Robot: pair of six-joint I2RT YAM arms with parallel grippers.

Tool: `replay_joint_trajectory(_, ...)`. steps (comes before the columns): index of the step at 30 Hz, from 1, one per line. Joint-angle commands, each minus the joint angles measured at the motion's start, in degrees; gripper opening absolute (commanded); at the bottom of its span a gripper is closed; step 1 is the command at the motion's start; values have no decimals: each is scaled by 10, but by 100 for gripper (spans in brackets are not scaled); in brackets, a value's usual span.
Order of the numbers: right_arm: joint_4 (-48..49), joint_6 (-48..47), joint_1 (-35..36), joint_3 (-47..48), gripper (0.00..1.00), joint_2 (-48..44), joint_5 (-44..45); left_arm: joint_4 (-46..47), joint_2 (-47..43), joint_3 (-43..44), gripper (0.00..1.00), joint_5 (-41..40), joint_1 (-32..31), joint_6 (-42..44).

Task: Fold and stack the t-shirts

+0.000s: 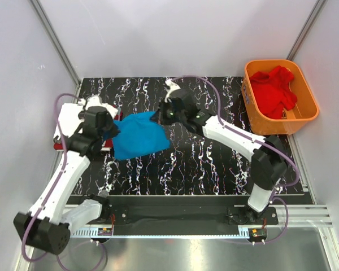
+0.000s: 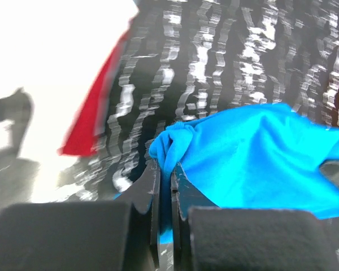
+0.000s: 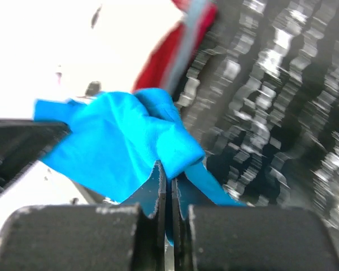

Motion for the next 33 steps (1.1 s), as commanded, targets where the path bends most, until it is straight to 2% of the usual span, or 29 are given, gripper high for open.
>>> replay_joint_trajectory(1, -5, -17, 44, 89, 0, 30, -9, -103, -57, 48, 0, -57, 19, 16)
replay_joint_trajectory(6, -23, -24, 91, 227, 0, 118, -14, -171, -86, 85, 0, -114, 68, 24)
replay_joint_trajectory(12, -47, -18, 133, 425, 0, 260, -23, -188, -83, 127, 0, -187, 162, 48)
replay_joint_trajectory(17, -76, 5, 152, 633, 0, 397, -28, -169, -37, 163, 0, -182, 275, 97)
replay_joint_trajectory(20, -72, 25, 165, 708, 0, 456, -17, -141, -5, 184, 0, -171, 336, 123)
replay_joint_trajectory(27, 40, 55, 172, 690, 0, 492, 46, -83, 100, 245, 0, -94, 433, 128)
replay_joint_trajectory(33, 78, 26, 169, 754, 0, 546, 107, -65, 187, 310, 0, -26, 440, 107)
